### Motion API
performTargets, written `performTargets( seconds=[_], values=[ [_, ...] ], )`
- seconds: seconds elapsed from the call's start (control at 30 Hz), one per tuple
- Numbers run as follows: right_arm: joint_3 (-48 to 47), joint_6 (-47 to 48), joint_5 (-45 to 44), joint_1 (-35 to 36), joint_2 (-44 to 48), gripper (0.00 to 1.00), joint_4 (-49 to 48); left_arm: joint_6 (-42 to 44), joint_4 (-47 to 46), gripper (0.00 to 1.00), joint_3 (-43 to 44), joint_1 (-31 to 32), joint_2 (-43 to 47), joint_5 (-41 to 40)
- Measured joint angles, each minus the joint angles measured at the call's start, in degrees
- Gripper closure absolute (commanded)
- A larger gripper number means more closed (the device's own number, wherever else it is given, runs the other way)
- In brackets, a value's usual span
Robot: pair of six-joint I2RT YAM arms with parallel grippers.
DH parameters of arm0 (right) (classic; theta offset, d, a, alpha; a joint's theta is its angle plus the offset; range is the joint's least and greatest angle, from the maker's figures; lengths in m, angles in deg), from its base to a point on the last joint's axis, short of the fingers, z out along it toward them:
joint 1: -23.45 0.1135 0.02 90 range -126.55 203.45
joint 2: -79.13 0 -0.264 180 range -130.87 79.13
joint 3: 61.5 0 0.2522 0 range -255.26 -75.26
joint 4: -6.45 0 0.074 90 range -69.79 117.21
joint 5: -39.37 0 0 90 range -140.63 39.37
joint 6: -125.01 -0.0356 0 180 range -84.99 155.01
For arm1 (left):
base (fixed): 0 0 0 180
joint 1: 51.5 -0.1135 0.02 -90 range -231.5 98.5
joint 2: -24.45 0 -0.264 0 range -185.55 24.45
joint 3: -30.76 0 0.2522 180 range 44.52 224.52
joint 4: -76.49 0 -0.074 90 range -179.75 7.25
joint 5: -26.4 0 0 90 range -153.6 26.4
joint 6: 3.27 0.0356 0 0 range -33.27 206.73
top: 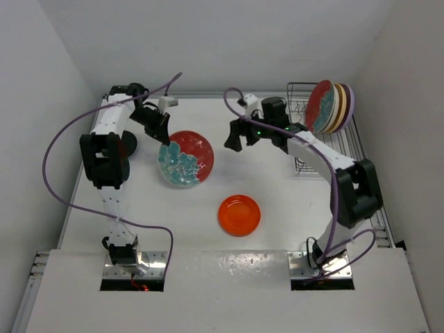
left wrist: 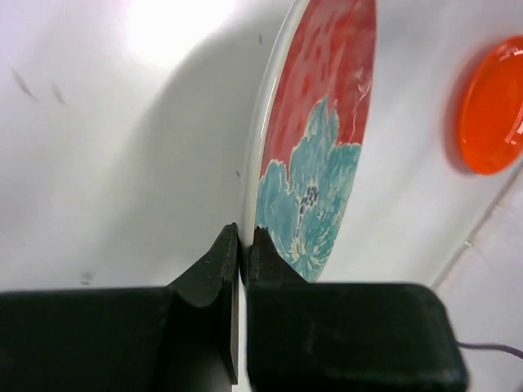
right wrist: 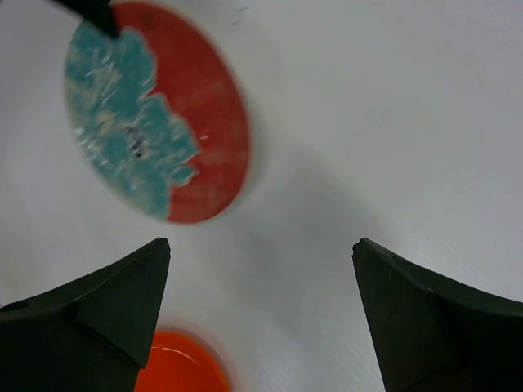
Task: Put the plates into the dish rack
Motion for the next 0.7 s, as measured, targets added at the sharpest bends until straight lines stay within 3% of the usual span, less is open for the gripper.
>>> performTargets(
  seconds=[0.3, 0.4, 0.63, 0.67, 0.7],
  values=[
    [-13.6, -0.8, 10.0, 3.4, -16.7, 0.11, -0.7, 2.8, -2.5, 1.0, 2.0, 8.9, 5.5, -1.1],
    [-16.1, -1.7, 11.3, 3.5, -20.0, 0.19, -2.3, 3.4, -1.4, 1.0, 2.1, 11.0, 5.5, 0.5],
    [-10.8, -7.0, 14.9, 3.8, -22.7, 0.63, -10.2, 3.6, -0.7, 1.0, 3.9, 10.3, 6.1, 3.1],
    [-9.0, -8.0, 15.6, 3.9, -22.7, 0.78, -11.6, 3.7, -0.7, 1.0, 4.2, 10.2, 6.1, 3.1],
    [-7.3, -9.2, 16.5, 3.9, -22.7, 0.85, -13.3, 3.8, -0.9, 1.0, 4.3, 10.1, 6.2, 3.0]
  ],
)
